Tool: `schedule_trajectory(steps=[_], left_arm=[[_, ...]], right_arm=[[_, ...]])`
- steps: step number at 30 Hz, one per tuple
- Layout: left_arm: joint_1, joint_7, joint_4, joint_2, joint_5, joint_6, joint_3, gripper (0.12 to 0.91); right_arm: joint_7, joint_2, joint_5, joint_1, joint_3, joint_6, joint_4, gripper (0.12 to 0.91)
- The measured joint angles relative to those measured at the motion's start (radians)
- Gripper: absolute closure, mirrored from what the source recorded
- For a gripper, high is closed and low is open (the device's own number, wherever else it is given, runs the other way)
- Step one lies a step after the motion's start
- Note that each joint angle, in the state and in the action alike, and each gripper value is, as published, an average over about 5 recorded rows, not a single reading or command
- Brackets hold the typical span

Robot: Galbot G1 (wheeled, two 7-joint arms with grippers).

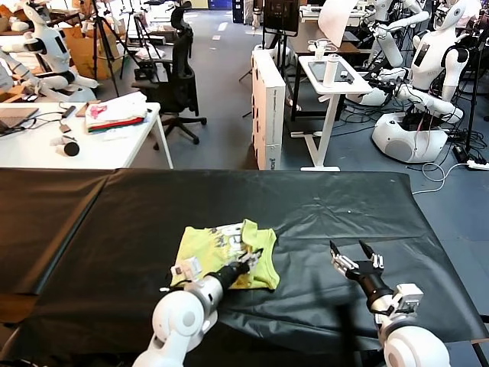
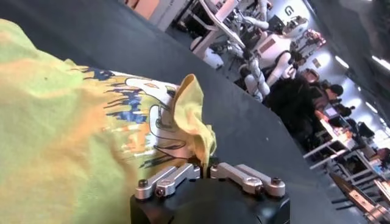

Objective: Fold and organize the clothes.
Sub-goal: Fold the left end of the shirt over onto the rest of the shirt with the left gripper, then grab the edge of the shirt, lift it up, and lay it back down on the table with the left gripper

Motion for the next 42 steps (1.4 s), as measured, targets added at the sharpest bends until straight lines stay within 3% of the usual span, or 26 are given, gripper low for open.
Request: schedule_trajectory(steps=[2,4,8,14,18,21,29,37,42], left_arm=[[0.005,0.000,-0.004,-0.017,0.009,0.002,0.011,0.252],[0.007,-0.003,-0.013,-0.035,0.013,0.006,0.022,0.176],[0.007,-0.004,-0.040,-0.065,0.029,0.007,0.047,0.126],[0.007,0.036,-0.076,-0.083,0.108,-0.020,0.064,0.123],[-0.001,0.084,-0.116,-0.054,0.177,-0.078,0.032,0.123],[-0.006,0.105,-0.150,-0.007,0.195,-0.114,-0.014,0.123],[0.026,0.105,-0.201,0.120,0.196,-0.137,-0.147,0.123],[0.088,0.102,-0.233,0.139,0.251,-0.143,-0.196,0.123],[0.115,0.102,-0.248,0.142,0.266,-0.145,-0.214,0.123]], right_arm=[[-0.006,-0.009,-0.007,0.009,-0.011,0.003,-0.008,0.118],[-0.013,-0.017,-0.013,0.019,-0.023,0.008,-0.016,0.118],[-0.033,-0.027,-0.039,0.036,-0.048,0.024,-0.034,0.118],[-0.075,-0.048,-0.068,0.041,-0.091,0.026,-0.032,0.118],[-0.103,-0.082,-0.082,0.056,-0.135,0.020,-0.017,0.118],[-0.100,-0.115,-0.091,0.078,-0.184,0.013,-0.012,0.118],[-0.092,-0.148,-0.199,0.241,-0.373,-0.030,-0.077,0.118],[-0.100,-0.118,-0.296,0.449,-0.561,-0.064,-0.203,0.118],[-0.092,-0.104,-0.339,0.517,-0.613,-0.075,-0.272,0.118]])
